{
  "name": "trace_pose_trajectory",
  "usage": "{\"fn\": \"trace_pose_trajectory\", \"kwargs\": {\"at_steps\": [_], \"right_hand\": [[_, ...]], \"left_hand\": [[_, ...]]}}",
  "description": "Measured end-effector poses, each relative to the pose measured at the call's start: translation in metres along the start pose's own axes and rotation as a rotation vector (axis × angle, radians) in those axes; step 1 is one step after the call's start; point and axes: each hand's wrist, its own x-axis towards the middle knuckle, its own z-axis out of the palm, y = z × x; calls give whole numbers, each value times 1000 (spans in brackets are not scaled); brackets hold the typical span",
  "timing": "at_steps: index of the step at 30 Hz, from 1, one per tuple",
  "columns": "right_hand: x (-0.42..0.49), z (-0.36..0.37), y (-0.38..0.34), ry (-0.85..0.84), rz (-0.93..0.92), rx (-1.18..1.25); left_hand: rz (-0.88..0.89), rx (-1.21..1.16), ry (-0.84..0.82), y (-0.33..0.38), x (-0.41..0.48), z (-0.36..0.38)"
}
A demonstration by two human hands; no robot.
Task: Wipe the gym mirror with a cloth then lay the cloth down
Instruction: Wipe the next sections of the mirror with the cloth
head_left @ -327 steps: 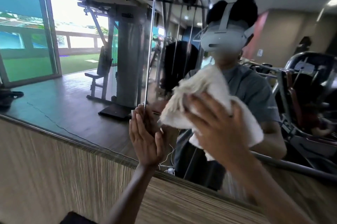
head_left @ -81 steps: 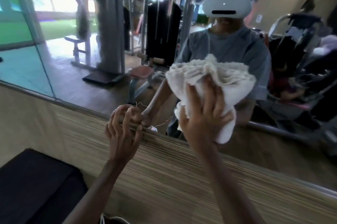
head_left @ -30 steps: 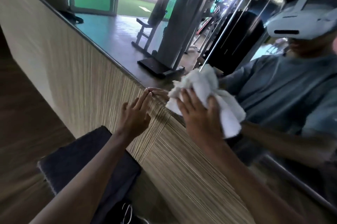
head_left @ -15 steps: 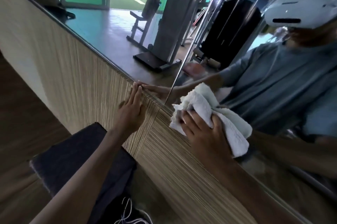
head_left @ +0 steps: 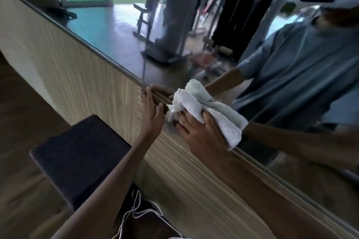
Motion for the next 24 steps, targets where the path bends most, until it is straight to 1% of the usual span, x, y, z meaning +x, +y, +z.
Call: {"fn": "trace_pose_trajectory", "kwargs": {"at_steps": [3, 5, 7, 9, 10, 11, 13, 14, 15, 18, 20, 22, 24], "right_hand": [[-68, -9, 18, -7, 24, 0], [-124, -17, 37, -17, 34, 14], [-188, -25, 61, 13, 18, -13], [-265, -35, 85, 52, 50, -27], [-307, -41, 95, 61, 95, -38], [-349, -47, 105, 61, 145, -69], [-426, -57, 124, 36, 246, -171], [-462, -63, 132, 26, 313, -223], [-495, -69, 139, 33, 394, -262], [-579, -87, 154, 37, 707, -322], [-625, -95, 162, 31, 995, -346], [-655, -101, 172, 116, 1293, -296], [-664, -107, 181, 258, 1529, -216]], "left_hand": [[38, -12, 60, 21, -52, 48], [33, 9, 98, 38, -88, 88], [15, 65, 103, 54, -127, 130], [49, 171, 79, 67, -173, 174], [118, 225, 68, 72, -195, 196], [229, 286, 55, 77, -217, 218], [565, 424, 44, 81, -257, 263], [735, 474, 34, 84, -274, 285], [856, 499, 10, 90, -291, 306], [1060, 527, -75, 119, -338, 354], [1211, 560, -136, 134, -362, 380], [1335, 582, -146, 144, -373, 400], [1358, 586, -134, 148, -375, 410]]}}
